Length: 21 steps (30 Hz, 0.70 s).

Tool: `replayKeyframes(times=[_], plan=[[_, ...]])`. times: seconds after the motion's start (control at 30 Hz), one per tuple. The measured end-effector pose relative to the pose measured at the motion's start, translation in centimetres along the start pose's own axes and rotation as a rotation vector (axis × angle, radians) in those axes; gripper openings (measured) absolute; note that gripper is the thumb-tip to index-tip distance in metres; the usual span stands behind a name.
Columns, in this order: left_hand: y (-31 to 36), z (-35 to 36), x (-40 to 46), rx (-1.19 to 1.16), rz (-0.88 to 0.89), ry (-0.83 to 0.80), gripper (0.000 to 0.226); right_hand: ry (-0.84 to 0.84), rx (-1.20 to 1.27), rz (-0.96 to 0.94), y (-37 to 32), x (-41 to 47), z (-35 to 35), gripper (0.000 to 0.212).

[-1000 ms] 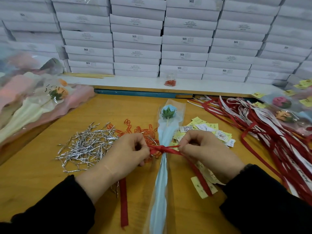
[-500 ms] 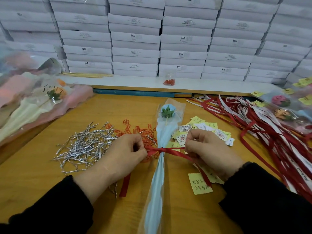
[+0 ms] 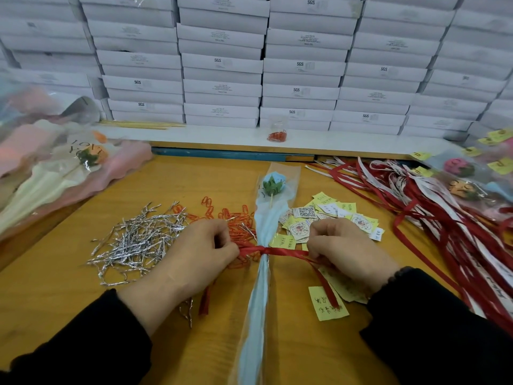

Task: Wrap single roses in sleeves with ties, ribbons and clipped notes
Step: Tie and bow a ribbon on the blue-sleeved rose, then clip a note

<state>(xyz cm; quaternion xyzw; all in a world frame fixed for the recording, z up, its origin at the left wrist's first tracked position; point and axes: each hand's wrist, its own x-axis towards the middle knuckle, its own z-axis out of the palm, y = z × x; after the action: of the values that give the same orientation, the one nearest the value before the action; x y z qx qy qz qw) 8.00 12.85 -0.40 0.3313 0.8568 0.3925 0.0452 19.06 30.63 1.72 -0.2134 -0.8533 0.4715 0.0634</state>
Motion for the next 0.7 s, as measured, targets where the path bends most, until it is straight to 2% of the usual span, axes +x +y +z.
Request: replayKeyframes(times=[0.33,0.5,0.6,0.7], plan=[[1.4,0.7,-0.2,-0.735,-0.181,-0.131,0.020,-0.196,0.111,-0.025,-0.6,-0.6,0.9,0.017],[0.9,0.8,-0.1,-0.838,-0.211,-0.126,0.047,-0.267,0.143,-0.097,-1.0,-0.8,1.4,0.016],[1.0,0.8,0.0,-0.914,-0.249,-0.116,0.056,-0.150,0.165,-0.083,-0.6,-0.5,1.6,0.027],[1.2,0.4,0.1,-0.977,-0.261,-0.141,0.067,-0.020,0.292,0.003,0.1,0.3,1.8,0.033]])
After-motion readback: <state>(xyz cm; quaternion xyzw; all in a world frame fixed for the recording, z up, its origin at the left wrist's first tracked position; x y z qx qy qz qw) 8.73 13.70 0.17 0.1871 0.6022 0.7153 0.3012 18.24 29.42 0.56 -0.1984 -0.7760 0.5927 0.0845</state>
